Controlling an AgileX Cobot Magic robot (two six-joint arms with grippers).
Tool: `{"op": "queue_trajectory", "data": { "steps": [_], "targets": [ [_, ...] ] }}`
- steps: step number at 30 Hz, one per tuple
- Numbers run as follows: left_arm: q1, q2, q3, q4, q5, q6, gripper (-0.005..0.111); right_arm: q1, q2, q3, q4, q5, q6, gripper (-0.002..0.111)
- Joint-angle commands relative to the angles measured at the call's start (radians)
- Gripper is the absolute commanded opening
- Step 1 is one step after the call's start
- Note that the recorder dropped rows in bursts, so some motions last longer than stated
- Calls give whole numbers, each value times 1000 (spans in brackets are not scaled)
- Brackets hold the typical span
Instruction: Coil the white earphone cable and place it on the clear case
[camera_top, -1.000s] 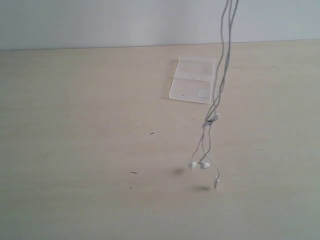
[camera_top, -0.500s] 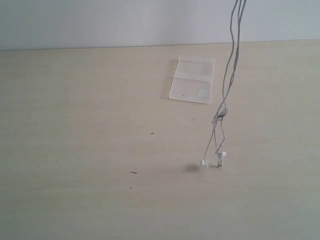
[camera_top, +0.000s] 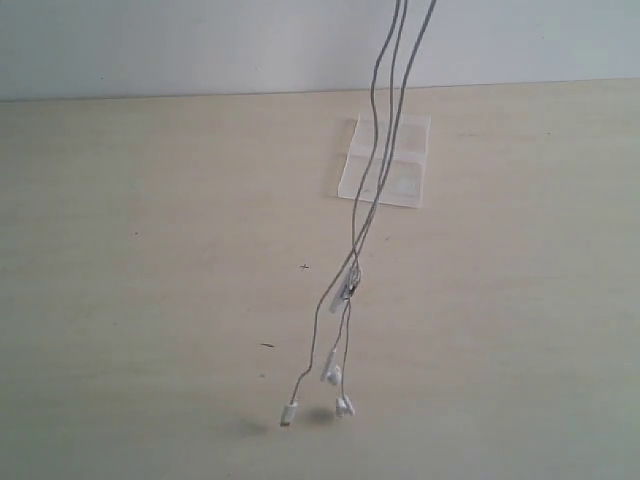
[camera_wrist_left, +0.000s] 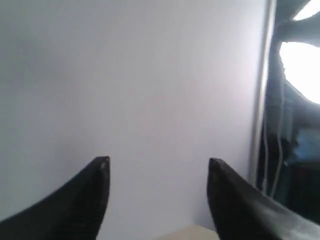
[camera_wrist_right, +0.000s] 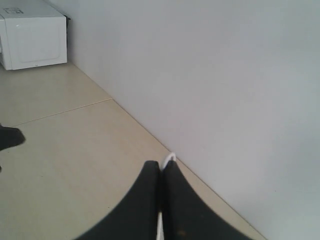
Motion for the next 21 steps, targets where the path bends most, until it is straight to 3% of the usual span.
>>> {"op": "queue_trajectory", "data": {
  "steps": [1, 3, 7, 13, 16, 21],
  "targets": [
    [-15, 296, -131, 191, -192, -72, 69, 0, -2, -3, -11, -7, -6, 0],
    [-53, 391, -168, 226, -220, -77, 70, 0, -2, -3, -11, -7, -6, 0],
    [-207, 589, -243, 227, -212, 35, 70, 0, -2, -3, -11, -7, -6, 0],
    [-426, 776, -352, 102, -31, 232, 70, 0, -2, -3, -11, -2, -6, 0],
    [-484, 832, -409, 72, 28, 288, 70, 0, -2, -3, -11, -2, -6, 0],
    [-525, 891, -485, 74, 43, 296, 70, 0, -2, -3, -11, 0, -6, 0]
  ]
}}
